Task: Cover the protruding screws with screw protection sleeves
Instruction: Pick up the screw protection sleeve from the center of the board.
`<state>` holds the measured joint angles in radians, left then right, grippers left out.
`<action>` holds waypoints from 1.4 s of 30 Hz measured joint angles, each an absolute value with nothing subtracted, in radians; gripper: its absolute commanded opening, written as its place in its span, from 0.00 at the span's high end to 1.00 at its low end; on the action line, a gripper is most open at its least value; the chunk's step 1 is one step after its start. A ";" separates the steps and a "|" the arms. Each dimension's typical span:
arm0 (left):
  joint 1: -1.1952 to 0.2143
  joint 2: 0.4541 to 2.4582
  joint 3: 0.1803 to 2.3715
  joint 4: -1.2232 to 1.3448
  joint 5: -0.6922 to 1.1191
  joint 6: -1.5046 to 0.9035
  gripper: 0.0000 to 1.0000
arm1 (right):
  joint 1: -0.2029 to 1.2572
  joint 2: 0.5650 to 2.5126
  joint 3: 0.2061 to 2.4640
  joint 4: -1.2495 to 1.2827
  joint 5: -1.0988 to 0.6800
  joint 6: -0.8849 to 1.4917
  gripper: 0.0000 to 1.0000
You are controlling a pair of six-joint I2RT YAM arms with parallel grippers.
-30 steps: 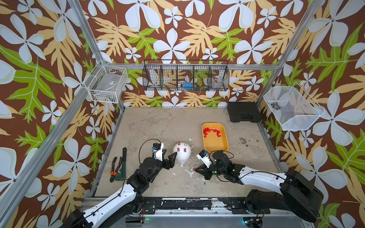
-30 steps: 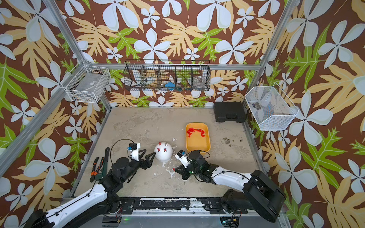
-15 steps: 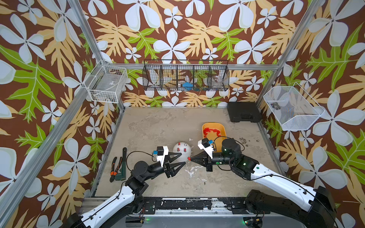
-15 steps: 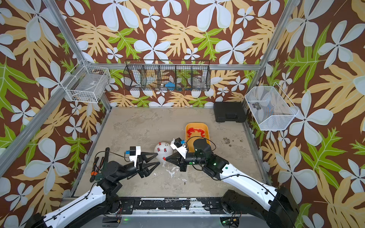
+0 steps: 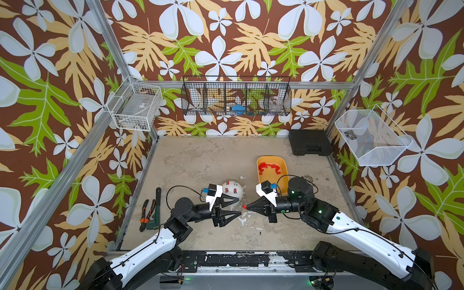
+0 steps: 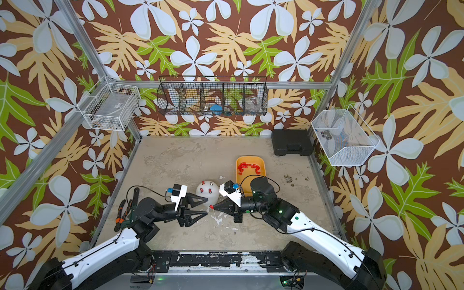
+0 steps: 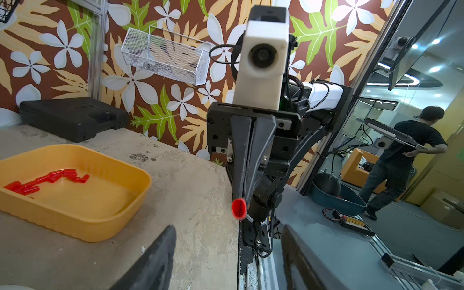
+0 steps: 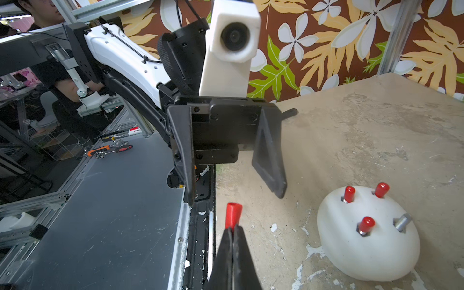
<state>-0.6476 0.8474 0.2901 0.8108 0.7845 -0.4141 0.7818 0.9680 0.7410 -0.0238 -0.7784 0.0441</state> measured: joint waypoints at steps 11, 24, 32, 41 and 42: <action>-0.668 0.897 0.321 0.811 0.820 -0.414 0.34 | 0.797 0.986 0.745 -0.041 -0.766 0.018 1.00; -0.675 0.897 0.329 0.776 0.818 -0.387 0.90 | 0.807 0.989 0.734 -0.030 -0.733 0.019 1.00; -0.675 0.889 0.331 0.760 0.809 -0.387 1.00 | 0.807 0.993 0.733 -0.024 -0.725 0.019 1.00; -0.677 0.837 0.319 0.794 0.642 -0.443 1.00 | 0.782 0.926 0.674 0.096 -0.548 0.126 0.61; -0.677 0.820 0.300 0.825 0.597 -0.461 1.00 | 0.753 0.910 0.643 0.153 -0.544 0.171 0.58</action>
<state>-0.6769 0.8204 0.2996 0.8253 0.5968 -0.4614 0.7532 0.9100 0.6434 0.1532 -0.5442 0.1707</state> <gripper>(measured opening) 0.054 0.376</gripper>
